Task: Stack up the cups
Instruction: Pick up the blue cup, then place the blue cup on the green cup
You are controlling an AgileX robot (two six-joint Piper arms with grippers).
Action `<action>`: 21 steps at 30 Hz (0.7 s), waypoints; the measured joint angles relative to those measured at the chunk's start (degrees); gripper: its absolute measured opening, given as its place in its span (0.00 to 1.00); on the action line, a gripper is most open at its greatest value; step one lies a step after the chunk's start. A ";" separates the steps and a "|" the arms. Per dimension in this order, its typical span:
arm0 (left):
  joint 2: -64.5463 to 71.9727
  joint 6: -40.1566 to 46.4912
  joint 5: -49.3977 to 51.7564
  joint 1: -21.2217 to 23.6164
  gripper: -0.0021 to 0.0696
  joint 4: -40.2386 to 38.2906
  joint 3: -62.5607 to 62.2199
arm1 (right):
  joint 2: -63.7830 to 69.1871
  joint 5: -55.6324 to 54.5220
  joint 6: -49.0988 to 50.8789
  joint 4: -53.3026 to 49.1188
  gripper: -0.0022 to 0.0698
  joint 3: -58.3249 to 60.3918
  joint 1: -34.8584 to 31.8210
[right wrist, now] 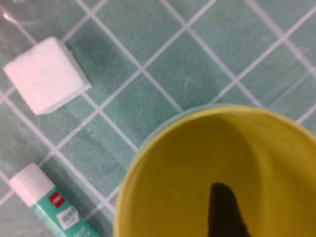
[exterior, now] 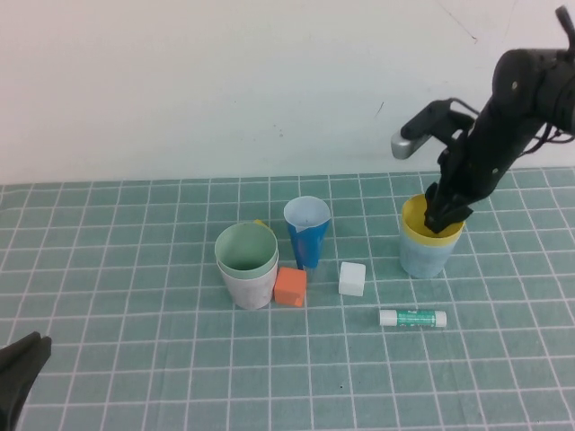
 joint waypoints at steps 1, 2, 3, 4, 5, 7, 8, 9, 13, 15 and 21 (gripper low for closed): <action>0.00 0.00 -0.64 0.00 0.03 0.13 0.54 | 0.55 -0.10 0.14 0.00 0.53 0.00 0.00; 0.00 0.00 -1.22 0.00 0.03 0.27 0.82 | 1.21 -0.10 0.25 0.00 0.51 0.00 0.00; 0.00 0.00 -1.69 0.00 0.03 0.26 1.07 | 1.77 -0.10 0.25 0.00 0.46 0.00 0.00; 0.00 0.00 -2.10 0.00 0.03 0.26 1.36 | 2.25 -0.10 0.27 0.00 0.40 0.00 0.00; 0.00 0.00 -2.60 0.00 0.03 0.26 1.63 | 2.48 -0.10 0.27 0.00 0.32 0.00 0.00; 0.00 0.00 -2.84 0.00 0.03 0.26 1.76 | 2.61 0.02 0.27 0.00 0.18 -0.23 0.00; 0.00 0.12 -3.13 0.00 0.03 0.29 1.76 | 2.61 0.54 0.15 0.00 0.12 -0.88 0.00; 0.00 0.12 -3.29 0.00 0.03 0.39 1.76 | 2.61 1.11 0.01 0.00 0.09 -1.82 0.00; 0.00 0.12 -3.76 0.00 0.03 0.52 1.76 | 1.49 2.80 0.03 -0.16 0.08 -7.47 0.00; 0.00 0.12 -3.88 0.00 0.03 0.52 1.76 | 0.04 3.06 0.03 0.13 0.08 -10.76 0.11; 0.00 0.12 -5.07 0.00 0.03 0.62 1.76 | -6.20 3.54 -3.49 9.91 0.07 -20.06 2.03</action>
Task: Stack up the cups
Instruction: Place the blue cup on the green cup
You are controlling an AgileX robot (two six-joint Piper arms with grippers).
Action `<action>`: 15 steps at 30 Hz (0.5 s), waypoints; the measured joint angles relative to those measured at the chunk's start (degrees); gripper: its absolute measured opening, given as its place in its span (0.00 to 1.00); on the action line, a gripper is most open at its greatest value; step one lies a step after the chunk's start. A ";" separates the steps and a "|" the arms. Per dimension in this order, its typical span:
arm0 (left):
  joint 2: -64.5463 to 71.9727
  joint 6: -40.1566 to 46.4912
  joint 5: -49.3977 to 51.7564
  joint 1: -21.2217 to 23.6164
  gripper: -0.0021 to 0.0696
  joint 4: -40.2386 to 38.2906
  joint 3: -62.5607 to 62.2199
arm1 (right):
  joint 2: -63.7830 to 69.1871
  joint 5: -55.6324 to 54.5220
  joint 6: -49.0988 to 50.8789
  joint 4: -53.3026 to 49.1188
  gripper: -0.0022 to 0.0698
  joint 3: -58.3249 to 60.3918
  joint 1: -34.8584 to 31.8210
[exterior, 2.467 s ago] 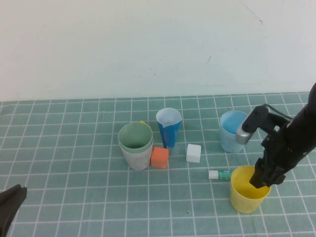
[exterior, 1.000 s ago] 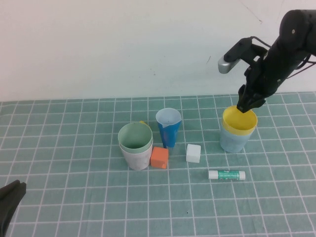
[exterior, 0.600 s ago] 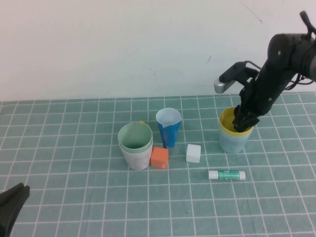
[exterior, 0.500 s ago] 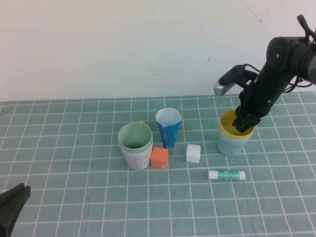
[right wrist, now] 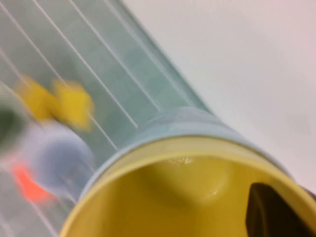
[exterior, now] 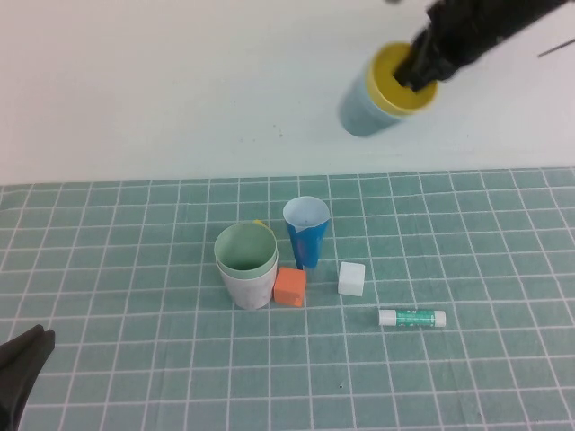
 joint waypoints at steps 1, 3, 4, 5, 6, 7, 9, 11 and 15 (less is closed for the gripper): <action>0.00 0.00 0.00 0.00 0.03 0.00 0.00 | -0.81 0.16 -1.02 2.15 0.07 -0.76 0.99; 0.00 0.00 0.00 0.00 0.03 0.00 0.00 | -1.57 0.70 -2.37 4.70 0.07 -1.37 3.50; 0.00 0.00 0.00 0.00 0.03 0.00 0.00 | -1.67 1.10 -2.78 5.08 0.07 -1.35 5.23; 0.00 0.00 0.00 0.00 0.03 0.00 0.00 | -1.43 1.38 -3.04 5.08 0.07 -1.35 6.69; 0.00 0.00 -0.05 0.00 0.03 0.00 0.00 | -1.03 1.51 -3.33 4.65 0.07 -1.23 8.56; 0.00 0.00 -0.05 0.00 0.03 0.00 0.00 | -0.47 1.63 -3.43 3.72 0.07 -1.14 10.01; 0.00 0.00 -0.14 0.00 0.03 0.00 0.00 | 1.63 1.63 -3.83 1.27 0.07 -1.09 13.77; 0.00 0.00 -0.14 0.00 0.03 0.00 0.00 | 3.65 1.36 -3.91 -1.06 0.07 -1.00 15.97; 0.00 -0.10 -0.14 0.00 0.03 0.00 0.00 | 7.62 0.85 -3.91 -2.66 0.07 -0.82 17.96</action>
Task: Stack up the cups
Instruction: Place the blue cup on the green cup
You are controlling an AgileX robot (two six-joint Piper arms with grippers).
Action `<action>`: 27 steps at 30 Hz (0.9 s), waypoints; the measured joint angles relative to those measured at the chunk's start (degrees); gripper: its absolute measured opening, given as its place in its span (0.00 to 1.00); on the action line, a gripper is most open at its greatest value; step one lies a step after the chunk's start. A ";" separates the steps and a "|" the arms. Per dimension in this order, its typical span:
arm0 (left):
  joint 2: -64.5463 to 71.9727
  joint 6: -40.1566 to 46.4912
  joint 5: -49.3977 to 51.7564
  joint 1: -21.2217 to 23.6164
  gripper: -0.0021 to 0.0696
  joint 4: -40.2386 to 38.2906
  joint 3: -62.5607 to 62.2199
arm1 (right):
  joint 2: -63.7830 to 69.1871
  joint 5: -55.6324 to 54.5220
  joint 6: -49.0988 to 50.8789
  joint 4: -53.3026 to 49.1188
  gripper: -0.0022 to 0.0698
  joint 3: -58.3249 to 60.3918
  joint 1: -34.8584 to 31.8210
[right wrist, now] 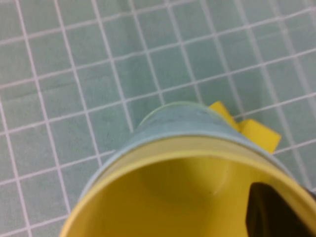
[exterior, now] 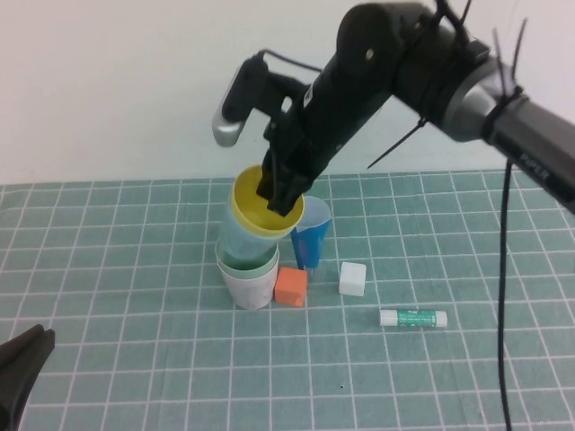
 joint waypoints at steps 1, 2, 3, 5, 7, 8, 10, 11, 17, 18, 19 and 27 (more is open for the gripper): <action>0.00 0.00 0.00 0.00 0.03 0.00 0.00 | 0.84 0.00 0.13 -0.13 0.07 0.00 0.14; 0.00 0.00 0.00 0.00 0.03 0.00 0.00 | 1.42 -0.12 0.28 -0.22 0.07 0.00 0.23; 0.00 0.00 0.00 0.00 0.03 0.00 0.00 | 2.10 -0.22 0.39 -0.37 0.07 0.09 0.23; 0.00 -0.11 0.00 0.00 0.03 0.00 0.00 | 3.01 -0.36 0.62 -0.52 0.07 0.13 0.23; 0.00 -0.11 0.00 0.00 0.03 0.00 0.00 | 3.86 -0.49 1.09 -0.64 0.07 0.13 0.23; 0.00 -0.11 0.00 0.00 0.03 0.00 0.00 | 4.12 -0.65 1.18 -0.64 0.07 0.13 0.23; 0.00 -0.11 0.00 0.00 0.03 0.00 0.00 | 4.72 -0.79 1.18 -0.64 0.07 0.13 0.23; 0.00 -0.11 0.00 0.00 0.03 0.00 0.00 | 4.82 -0.91 1.18 -0.64 0.07 0.13 0.23; 0.00 -0.11 0.00 0.00 0.03 -0.11 0.00 | 5.65 -2.51 1.36 -0.29 0.08 0.13 0.23; 0.00 -0.11 0.00 0.00 0.03 -0.11 0.00 | 5.65 -2.77 1.36 -0.29 0.10 0.13 0.23; 0.00 -0.11 0.00 0.00 0.03 -0.11 0.00 | 5.65 -2.98 1.36 -0.16 0.11 0.13 0.23; 0.00 -0.11 0.21 0.00 0.03 -0.11 0.00 | 5.55 -4.69 1.57 -0.17 0.32 0.13 0.23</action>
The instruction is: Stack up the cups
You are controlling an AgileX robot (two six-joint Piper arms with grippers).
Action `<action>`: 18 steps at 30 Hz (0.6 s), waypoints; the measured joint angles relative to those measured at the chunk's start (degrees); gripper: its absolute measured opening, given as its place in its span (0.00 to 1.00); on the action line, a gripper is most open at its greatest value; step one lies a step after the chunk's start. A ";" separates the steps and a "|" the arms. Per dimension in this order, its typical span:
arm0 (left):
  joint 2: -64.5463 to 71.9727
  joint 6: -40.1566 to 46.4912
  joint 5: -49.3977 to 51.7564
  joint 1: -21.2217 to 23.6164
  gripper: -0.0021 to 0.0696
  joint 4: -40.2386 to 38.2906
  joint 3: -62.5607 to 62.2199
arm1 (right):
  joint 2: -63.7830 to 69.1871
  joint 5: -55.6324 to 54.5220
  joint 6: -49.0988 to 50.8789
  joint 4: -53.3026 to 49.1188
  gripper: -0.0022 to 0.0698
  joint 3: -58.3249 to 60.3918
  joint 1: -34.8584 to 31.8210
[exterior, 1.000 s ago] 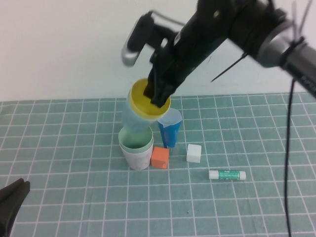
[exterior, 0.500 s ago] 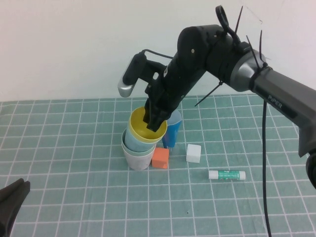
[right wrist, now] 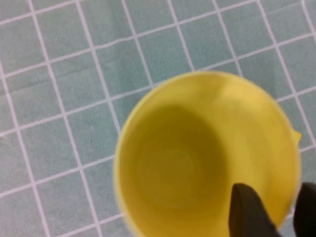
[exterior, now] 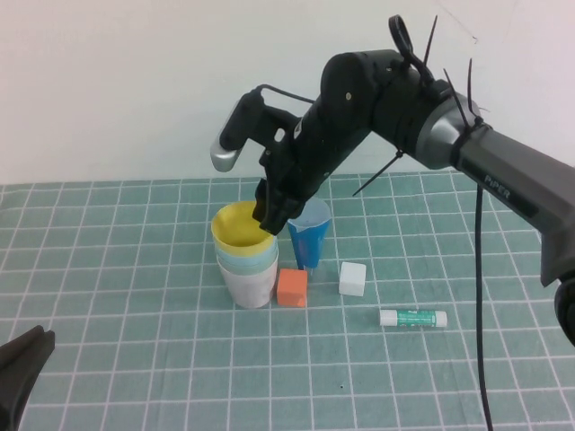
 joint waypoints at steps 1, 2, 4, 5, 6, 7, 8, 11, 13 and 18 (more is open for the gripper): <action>0.00 0.00 0.02 0.00 0.03 0.00 0.00 | -0.25 0.00 0.00 0.00 0.33 0.00 0.00; 0.00 0.00 0.14 0.00 0.03 0.00 0.00 | -0.55 0.00 0.04 0.00 0.33 0.00 0.00; 0.00 0.00 0.14 0.00 0.03 0.00 0.00 | -1.91 0.36 0.04 0.00 0.34 0.10 -0.10; 0.00 0.00 0.14 0.00 0.03 0.00 0.00 | -2.97 0.64 0.04 0.00 0.34 0.10 -0.19; 0.00 0.00 0.14 0.00 0.03 0.00 0.00 | -4.03 1.02 0.14 0.00 0.34 0.10 -0.34; 0.00 0.00 0.14 0.00 0.03 0.00 0.00 | -5.62 1.51 0.14 0.00 0.33 0.10 -0.66; 0.00 0.00 0.14 0.00 0.03 0.00 0.00 | -7.47 1.92 0.14 0.00 0.32 0.10 -0.95; 0.00 0.00 0.72 0.00 0.03 0.00 0.00 | -13.92 2.63 0.14 -0.38 0.24 0.10 -2.08; 0.00 0.12 1.17 0.00 0.03 0.00 0.00 | -18.62 2.79 -0.26 -1.77 0.14 0.10 -2.94; 0.00 0.02 1.40 0.00 0.03 0.00 0.00 | -31.09 3.80 -0.79 -11.23 0.04 0.10 -5.72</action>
